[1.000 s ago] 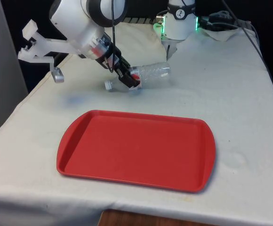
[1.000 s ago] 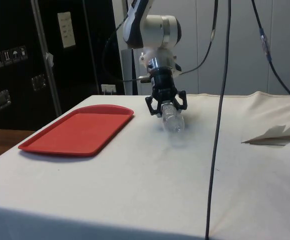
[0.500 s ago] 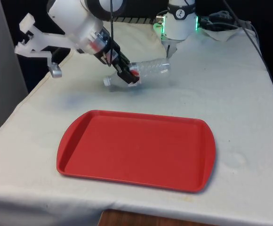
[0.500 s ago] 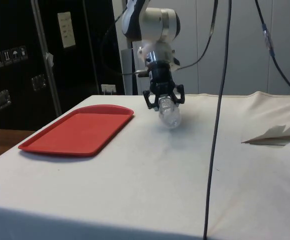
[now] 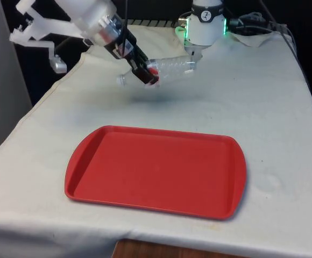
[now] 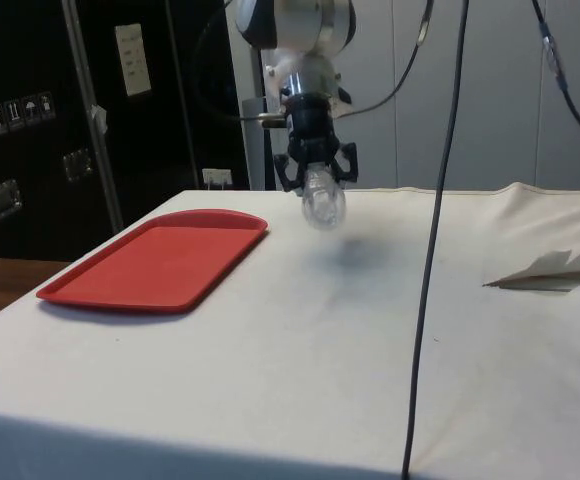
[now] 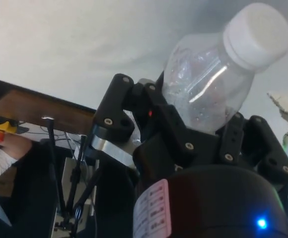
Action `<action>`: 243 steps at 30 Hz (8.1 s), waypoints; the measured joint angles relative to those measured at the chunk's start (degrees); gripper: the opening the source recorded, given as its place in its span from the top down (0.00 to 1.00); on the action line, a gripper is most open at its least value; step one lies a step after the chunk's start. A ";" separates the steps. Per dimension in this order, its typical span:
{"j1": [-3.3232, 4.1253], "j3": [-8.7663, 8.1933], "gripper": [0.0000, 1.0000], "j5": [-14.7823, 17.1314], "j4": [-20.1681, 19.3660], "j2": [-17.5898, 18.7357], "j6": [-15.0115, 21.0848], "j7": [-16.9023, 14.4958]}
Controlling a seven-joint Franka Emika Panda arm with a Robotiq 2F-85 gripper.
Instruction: Place the bottle upright on the tray.
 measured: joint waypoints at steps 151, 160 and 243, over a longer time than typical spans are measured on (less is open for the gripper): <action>4.47 0.29 0.68 -24.81 33.80 6.47 -4.07 37.36; 4.58 0.29 0.68 -27.67 35.35 7.33 -4.01 39.88; 9.00 3.09 0.68 -52.48 39.02 10.14 2.86 64.06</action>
